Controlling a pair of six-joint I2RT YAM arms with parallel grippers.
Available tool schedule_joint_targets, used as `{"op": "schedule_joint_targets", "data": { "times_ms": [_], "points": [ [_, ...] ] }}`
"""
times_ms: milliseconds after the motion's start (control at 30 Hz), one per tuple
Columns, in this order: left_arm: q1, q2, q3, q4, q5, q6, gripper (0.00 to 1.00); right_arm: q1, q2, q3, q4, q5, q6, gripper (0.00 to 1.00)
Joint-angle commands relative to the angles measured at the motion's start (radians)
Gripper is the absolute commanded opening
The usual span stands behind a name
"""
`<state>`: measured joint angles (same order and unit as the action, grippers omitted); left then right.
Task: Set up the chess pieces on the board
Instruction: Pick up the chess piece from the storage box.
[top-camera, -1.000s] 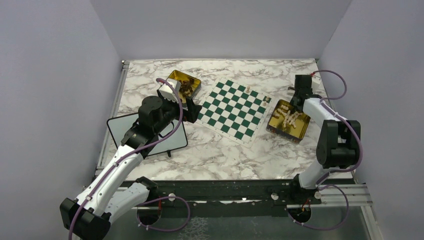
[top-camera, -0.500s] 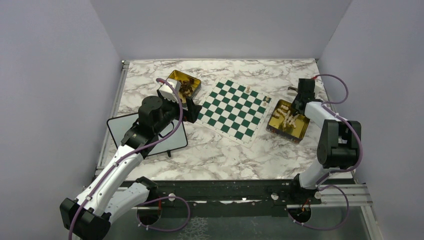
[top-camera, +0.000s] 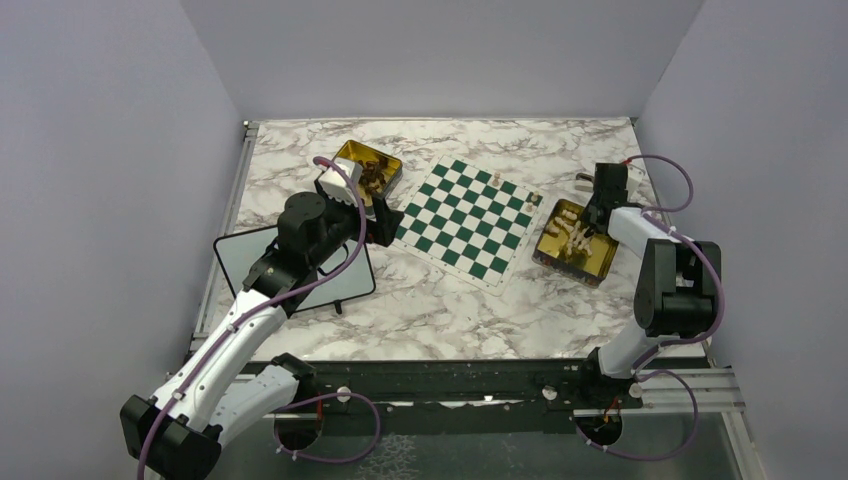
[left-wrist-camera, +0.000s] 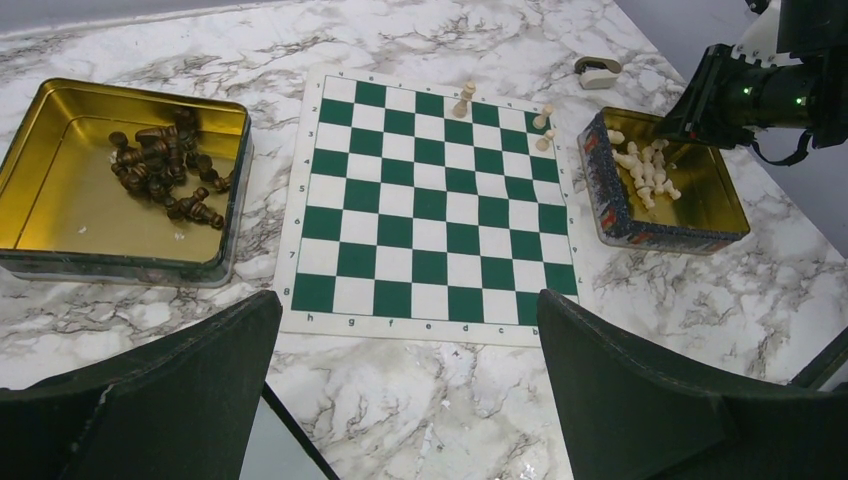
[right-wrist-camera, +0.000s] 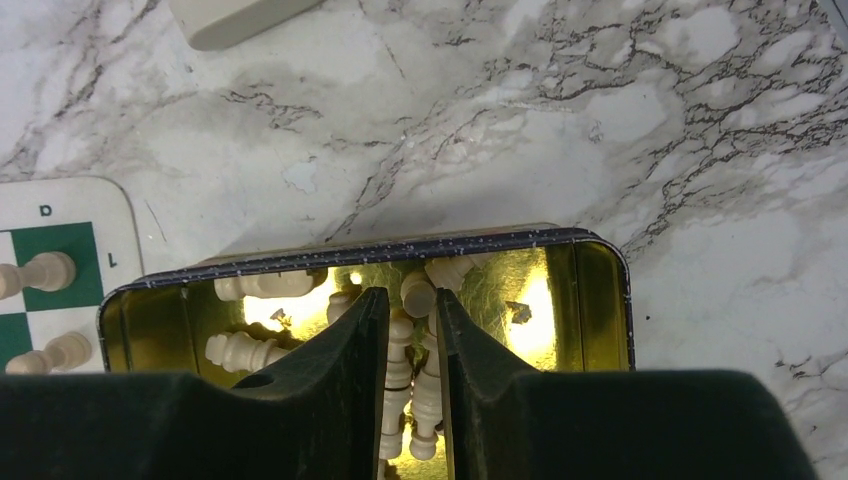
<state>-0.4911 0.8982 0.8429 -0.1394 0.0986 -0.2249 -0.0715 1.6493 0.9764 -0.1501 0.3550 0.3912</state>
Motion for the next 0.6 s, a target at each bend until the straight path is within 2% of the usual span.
{"op": "schedule_joint_targets", "data": {
  "times_ms": [0,567],
  "points": [
    [-0.004,0.001,-0.003,0.02,0.006,-0.003,0.99,-0.004,-0.008,-0.018,0.007,-0.004,0.009,0.28],
    [-0.003,-0.01,-0.005,0.021,0.0,-0.002,0.99,-0.004,0.007,-0.027,0.035,-0.01,0.003,0.29]
  ]
}}
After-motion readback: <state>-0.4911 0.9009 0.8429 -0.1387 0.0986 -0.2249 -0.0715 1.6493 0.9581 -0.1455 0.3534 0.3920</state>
